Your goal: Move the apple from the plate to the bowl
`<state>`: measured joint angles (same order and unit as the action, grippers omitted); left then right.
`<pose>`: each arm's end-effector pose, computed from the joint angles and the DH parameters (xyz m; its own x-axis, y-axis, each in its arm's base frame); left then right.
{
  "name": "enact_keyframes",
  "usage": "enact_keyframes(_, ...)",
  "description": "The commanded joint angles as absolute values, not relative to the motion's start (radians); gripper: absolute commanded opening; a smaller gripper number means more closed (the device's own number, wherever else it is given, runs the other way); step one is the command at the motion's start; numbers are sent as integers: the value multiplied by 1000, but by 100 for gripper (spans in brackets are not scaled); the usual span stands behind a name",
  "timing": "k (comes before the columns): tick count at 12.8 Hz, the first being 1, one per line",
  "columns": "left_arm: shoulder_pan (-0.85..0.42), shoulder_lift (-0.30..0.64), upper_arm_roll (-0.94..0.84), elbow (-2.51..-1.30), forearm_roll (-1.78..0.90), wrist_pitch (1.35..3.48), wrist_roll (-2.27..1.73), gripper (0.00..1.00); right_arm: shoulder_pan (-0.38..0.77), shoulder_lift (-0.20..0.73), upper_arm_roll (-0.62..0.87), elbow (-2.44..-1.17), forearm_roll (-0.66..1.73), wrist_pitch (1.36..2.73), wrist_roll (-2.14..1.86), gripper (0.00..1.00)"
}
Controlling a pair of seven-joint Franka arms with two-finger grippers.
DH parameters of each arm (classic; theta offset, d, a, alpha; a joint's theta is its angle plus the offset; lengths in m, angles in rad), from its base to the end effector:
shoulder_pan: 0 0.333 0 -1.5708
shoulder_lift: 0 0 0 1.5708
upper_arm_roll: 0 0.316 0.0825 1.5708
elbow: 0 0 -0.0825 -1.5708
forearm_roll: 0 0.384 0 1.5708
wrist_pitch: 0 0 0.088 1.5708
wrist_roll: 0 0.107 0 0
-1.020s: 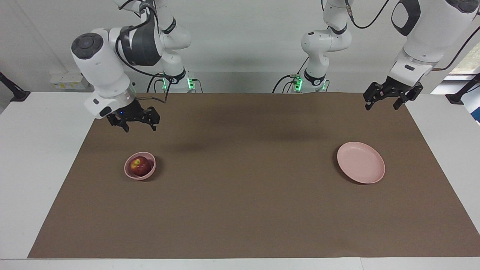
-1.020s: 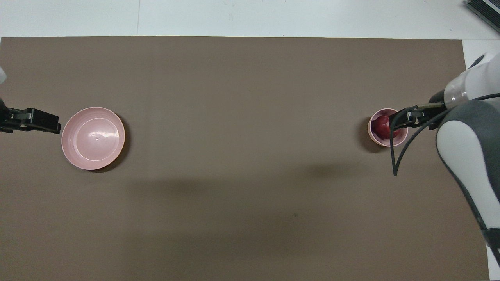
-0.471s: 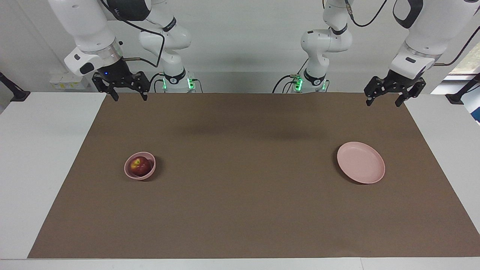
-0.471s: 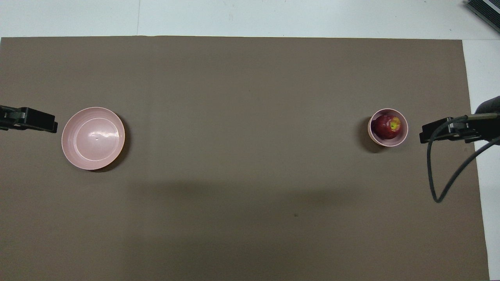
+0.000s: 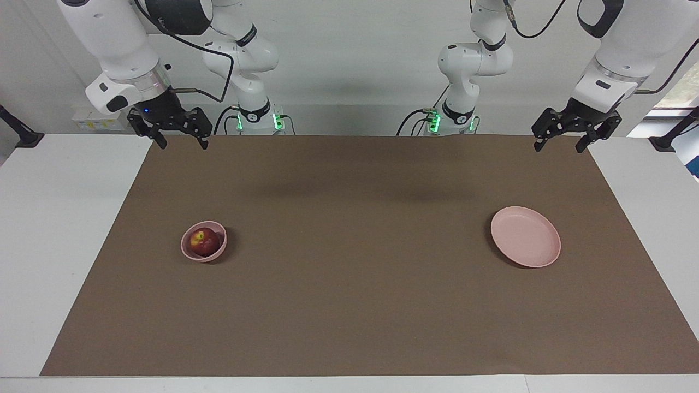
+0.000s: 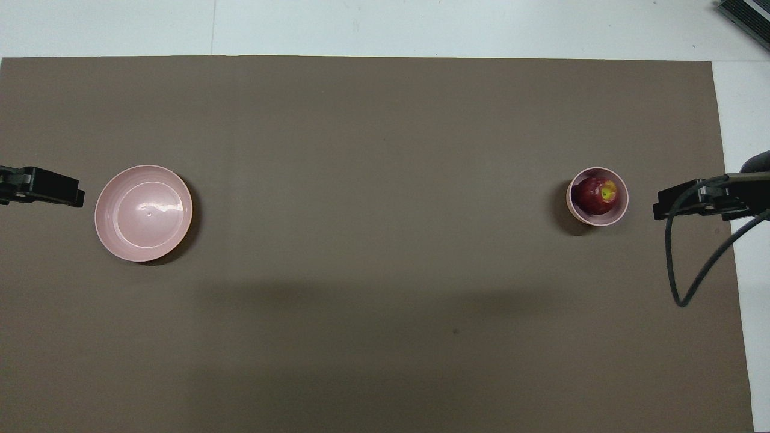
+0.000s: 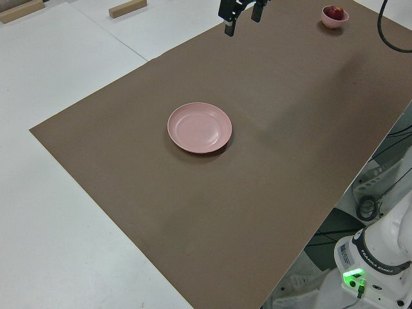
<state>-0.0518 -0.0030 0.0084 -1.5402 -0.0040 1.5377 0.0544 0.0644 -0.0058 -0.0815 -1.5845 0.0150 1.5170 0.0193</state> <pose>0.5501 -0.0243 0.6376 0.9952 -0.0978 0.0007 -0.0978 -0.9952 0.0040 0.5465 -0.0078 0.6167 0.9974 -0.0355 -0.0620 -0.0365 -0.9992 -0.0143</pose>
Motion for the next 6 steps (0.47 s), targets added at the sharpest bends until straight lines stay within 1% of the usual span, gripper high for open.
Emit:
enact_keyframes(1,-55,-8,20,-1529,-15,1517,58,100,49,-11,-74,-1592,35,1522,31,100)
enact_keyframes(6,-55,-8,20,-1529,-15,1517,58,100,52,-9,-71,-1585,34,1534,26,100)
